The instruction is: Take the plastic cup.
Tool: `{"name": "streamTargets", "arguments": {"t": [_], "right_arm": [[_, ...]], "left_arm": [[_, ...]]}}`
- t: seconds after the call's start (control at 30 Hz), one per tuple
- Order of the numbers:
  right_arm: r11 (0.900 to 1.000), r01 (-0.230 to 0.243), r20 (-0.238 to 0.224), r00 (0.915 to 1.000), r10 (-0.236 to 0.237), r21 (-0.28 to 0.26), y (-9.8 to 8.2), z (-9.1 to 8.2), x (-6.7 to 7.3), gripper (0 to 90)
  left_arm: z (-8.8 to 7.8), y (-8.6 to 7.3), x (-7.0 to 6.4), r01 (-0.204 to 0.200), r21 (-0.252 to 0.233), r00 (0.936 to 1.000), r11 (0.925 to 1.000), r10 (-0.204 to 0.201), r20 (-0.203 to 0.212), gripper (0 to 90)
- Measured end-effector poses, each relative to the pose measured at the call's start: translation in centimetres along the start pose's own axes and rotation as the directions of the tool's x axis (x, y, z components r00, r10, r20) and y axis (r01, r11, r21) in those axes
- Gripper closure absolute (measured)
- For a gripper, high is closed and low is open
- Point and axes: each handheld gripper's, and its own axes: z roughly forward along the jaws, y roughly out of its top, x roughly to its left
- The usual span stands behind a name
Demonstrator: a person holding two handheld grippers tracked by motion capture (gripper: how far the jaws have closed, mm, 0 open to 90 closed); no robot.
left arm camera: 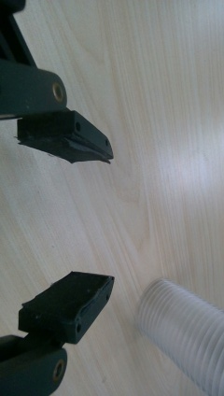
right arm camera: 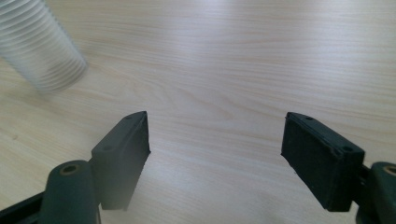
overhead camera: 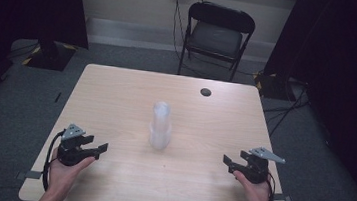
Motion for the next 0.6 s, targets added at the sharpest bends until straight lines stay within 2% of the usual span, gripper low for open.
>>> {"name": "streamTargets", "arguments": {"t": [0.17,0.27,0.3,0.43,0.53,0.6], "right_arm": [[1.0,0.013,-0.03,0.9995,-0.014,-0.008,0.3,0.2,0.5,23.2],[1.0,0.02,-0.057,0.9982,-0.021,-0.015,0.6,0.3,1.1,23.4],[1.0,0.026,-0.067,0.9974,-0.027,-0.017,0.8,0.3,1.4,23.4],[0.998,0.065,-0.098,0.9929,-0.067,-0.023,1.6,0.6,2.7,23.6],[0.995,0.1,-0.118,0.9878,-0.102,-0.024,2.1,0.9,4.0,24.1],[0.991,0.13,-0.138,0.9816,-0.132,-0.022,2.3,1.4,5.1,24.4]], "left_arm": [[0.6,0.0,0.0,-0.044,0.01,0.9989,0.999,0.045,-0.016,31.7],[0.8,0.1,0.5,0.01,0.0,0.9999,1.0,-0.01,-0.006,29.8],[0.8,0.1,0.6,0.017,-0.003,0.9998,0.9998,-0.017,-0.007,29.2],[0.6,-0.1,0.5,0.003,-0.004,0.9999,1.0,-0.003,-0.015,28.8],[0.3,-0.1,0.3,0.002,-0.021,1.0,0.9998,-0.001,0.006,28.8],[0.3,0.1,0.0,-0.024,-0.019,0.9995,0.9995,0.024,0.021,28.8]]}}
